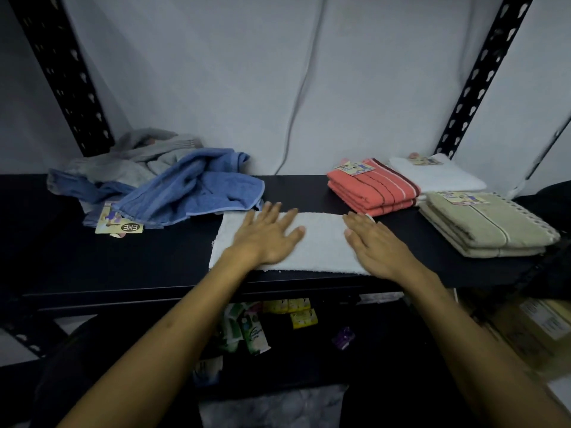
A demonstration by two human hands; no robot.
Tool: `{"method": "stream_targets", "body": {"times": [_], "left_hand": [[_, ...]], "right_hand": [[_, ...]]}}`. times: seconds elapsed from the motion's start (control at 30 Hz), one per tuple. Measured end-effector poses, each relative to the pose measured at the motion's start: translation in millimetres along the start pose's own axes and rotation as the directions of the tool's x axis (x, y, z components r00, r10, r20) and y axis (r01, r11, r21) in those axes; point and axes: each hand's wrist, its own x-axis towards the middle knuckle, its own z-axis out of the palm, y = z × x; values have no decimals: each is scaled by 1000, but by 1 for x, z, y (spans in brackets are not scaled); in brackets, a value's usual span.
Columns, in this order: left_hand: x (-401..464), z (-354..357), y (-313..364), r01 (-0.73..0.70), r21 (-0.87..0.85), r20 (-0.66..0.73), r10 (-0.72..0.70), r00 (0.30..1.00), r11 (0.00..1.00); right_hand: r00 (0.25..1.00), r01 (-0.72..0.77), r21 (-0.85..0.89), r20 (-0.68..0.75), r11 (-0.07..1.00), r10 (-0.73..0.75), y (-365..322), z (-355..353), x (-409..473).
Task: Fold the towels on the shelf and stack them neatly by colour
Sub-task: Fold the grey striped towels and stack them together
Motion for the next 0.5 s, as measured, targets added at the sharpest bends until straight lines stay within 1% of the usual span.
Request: {"method": "stream_targets", "body": {"times": [0.1, 0.23, 0.3, 0.37, 0.43, 0.47, 0.5], "left_hand": [[-14, -9, -33, 68, -8, -3, -68, 998, 998], [-13, -10, -35, 60, 14, -27, -60, 998, 998], [-6, -7, -30, 55, 18, -74, -54, 996, 998], [3, -4, -22, 25, 15, -127, -23, 992, 1000], [12, -4, -8, -11, -27, -156, 7, 988, 1000], [16, -6, 2, -31, -58, -172, 20, 985, 998], [20, -7, 13, -52, -91, -193, 33, 981, 995]], "right_hand": [[1000, 3, 4, -5, 1000, -3, 0, 2, 2], [1000, 5, -17, -29, 1000, -5, -7, -4, 1], [995, 29, 9, -98, 1000, -28, -10, -12, 1], [967, 51, 104, -255, 993, -23, -8, -23, 2], [908, 61, 163, -418, 985, 13, 5, -33, 8], [895, 51, 141, -446, 989, 18, 14, -37, 13], [899, 31, 98, -437, 995, 15, 22, -42, 16]]}}
